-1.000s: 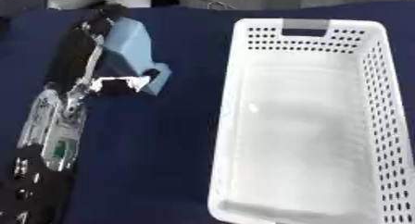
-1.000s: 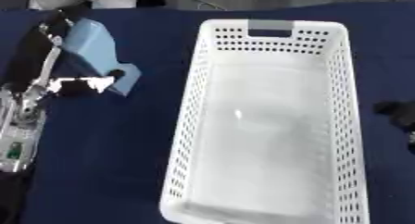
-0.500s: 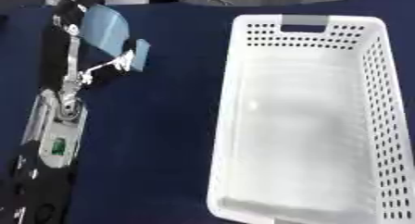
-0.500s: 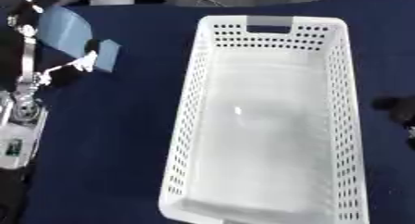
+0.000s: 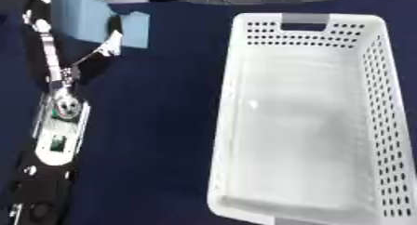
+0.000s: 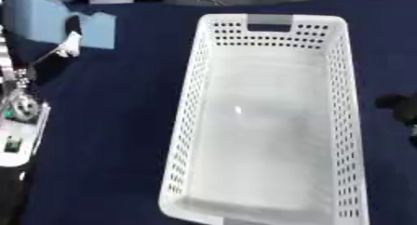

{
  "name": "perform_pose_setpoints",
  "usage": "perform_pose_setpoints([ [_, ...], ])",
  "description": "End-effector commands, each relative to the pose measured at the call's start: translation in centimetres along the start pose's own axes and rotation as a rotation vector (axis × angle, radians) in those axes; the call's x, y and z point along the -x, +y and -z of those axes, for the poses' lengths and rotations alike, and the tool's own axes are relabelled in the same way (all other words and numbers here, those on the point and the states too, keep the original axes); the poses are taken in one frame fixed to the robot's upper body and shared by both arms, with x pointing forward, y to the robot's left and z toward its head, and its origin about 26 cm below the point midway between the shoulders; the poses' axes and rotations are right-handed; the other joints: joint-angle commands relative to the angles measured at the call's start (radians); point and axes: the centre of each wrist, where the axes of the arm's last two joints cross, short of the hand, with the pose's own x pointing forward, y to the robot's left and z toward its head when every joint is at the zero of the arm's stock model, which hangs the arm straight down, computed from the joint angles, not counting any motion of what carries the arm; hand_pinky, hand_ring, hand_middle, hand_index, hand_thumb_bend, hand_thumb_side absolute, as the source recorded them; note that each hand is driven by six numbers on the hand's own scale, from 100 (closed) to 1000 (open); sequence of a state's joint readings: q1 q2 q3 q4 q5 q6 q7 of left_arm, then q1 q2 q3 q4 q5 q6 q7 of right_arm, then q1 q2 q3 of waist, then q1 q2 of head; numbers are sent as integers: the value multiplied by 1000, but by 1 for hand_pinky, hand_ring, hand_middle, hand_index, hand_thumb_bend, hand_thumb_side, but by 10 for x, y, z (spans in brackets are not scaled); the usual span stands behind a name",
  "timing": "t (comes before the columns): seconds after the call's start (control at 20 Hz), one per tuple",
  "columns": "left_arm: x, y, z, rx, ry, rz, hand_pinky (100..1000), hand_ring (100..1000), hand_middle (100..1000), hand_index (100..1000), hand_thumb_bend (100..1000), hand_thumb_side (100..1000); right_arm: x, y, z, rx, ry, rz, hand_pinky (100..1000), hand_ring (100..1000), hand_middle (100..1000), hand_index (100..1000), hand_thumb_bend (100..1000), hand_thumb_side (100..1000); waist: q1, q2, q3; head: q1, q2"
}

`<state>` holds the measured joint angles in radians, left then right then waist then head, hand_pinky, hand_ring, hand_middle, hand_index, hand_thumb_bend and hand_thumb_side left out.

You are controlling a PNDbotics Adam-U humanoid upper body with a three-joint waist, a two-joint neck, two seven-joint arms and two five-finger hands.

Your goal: Pick up objects on the table and place them in the box.

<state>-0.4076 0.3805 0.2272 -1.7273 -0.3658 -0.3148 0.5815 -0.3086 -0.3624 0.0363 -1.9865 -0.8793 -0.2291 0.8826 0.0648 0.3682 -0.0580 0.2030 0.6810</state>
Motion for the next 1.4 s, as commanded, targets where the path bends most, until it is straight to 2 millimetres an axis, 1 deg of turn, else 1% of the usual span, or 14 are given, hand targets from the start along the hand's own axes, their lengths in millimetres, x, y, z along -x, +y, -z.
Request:
perform_pose_setpoints([
  [0.05, -14, -3, 24, 32, 10, -203, 100, 100, 100, 109, 100, 310, -5, -1, 3, -43, -12, -21, 888, 769, 830, 1000, 100, 789, 2, -30, 0, 13, 10],
  [0.1, -20, -6, 30, 56, 19, -274, 100, 100, 100, 110, 100, 296, -5, -1, 3, -44, -11, -19, 888, 769, 830, 1000, 100, 789, 4, -31, 0, 14, 13],
  [0.15, -24, -7, 35, 75, 26, -331, 100, 100, 100, 109, 100, 363, -5, -1, 3, -45, -9, -18, 888, 769, 830, 1000, 100, 789, 6, -33, -1, 15, 15],
  [0.25, -34, -14, 43, 127, 41, -446, 100, 100, 100, 108, 100, 394, -5, -1, 3, -46, -6, -14, 888, 769, 830, 1000, 100, 789, 10, -35, -4, 19, 21],
  [0.45, -44, -26, 57, 243, 53, -584, 100, 100, 100, 107, 100, 406, -5, -1, 4, -50, -2, -7, 887, 768, 830, 1000, 100, 789, 18, -38, -11, 27, 31],
  [0.5, -47, -30, 61, 277, 46, -605, 100, 100, 100, 107, 100, 870, -5, -1, 4, -52, 0, -4, 887, 768, 830, 1000, 100, 789, 22, -40, -14, 30, 33],
  [0.55, -49, -33, 65, 302, 43, -626, 100, 100, 100, 107, 100, 411, -5, -1, 4, -54, 2, -2, 887, 768, 830, 1000, 100, 790, 24, -40, -16, 32, 35],
  [0.75, -54, -49, 75, 435, 2, -666, 100, 100, 100, 107, 100, 375, -5, -1, 7, -65, 2, 10, 884, 767, 829, 1000, 100, 789, 36, -42, -35, 40, 39],
  [0.85, -55, -57, 79, 492, -29, -669, 100, 100, 100, 107, 100, 342, -4, -2, 10, -71, -3, 20, 881, 766, 827, 1000, 100, 790, 41, -42, -47, 44, 40],
  [1.0, -54, -73, 84, 601, -83, -649, 100, 100, 100, 109, 100, 333, -5, -3, 12, -79, -4, 35, 881, 766, 827, 1000, 100, 790, 53, -44, -62, 48, 45],
  [1.05, -51, -77, 85, 627, -95, -642, 100, 100, 100, 109, 100, 334, -5, -3, 12, -80, -2, 38, 881, 766, 827, 1000, 100, 790, 55, -45, -63, 49, 46],
  [1.2, -45, -91, 86, 695, -131, -631, 100, 100, 100, 112, 100, 397, -5, -4, 14, -86, 2, 45, 881, 766, 827, 1000, 100, 790, 64, -44, -72, 52, 49],
  [1.25, -44, -96, 86, 704, -138, -635, 100, 100, 100, 112, 100, 399, -5, -4, 14, -88, 1, 46, 880, 766, 827, 1000, 100, 790, 66, -44, -76, 54, 50],
  [1.4, -47, -112, 81, 726, -157, -665, 100, 100, 100, 113, 100, 416, -5, -4, 17, -93, -3, 52, 880, 768, 827, 1000, 100, 788, 70, -41, -87, 59, 54],
])
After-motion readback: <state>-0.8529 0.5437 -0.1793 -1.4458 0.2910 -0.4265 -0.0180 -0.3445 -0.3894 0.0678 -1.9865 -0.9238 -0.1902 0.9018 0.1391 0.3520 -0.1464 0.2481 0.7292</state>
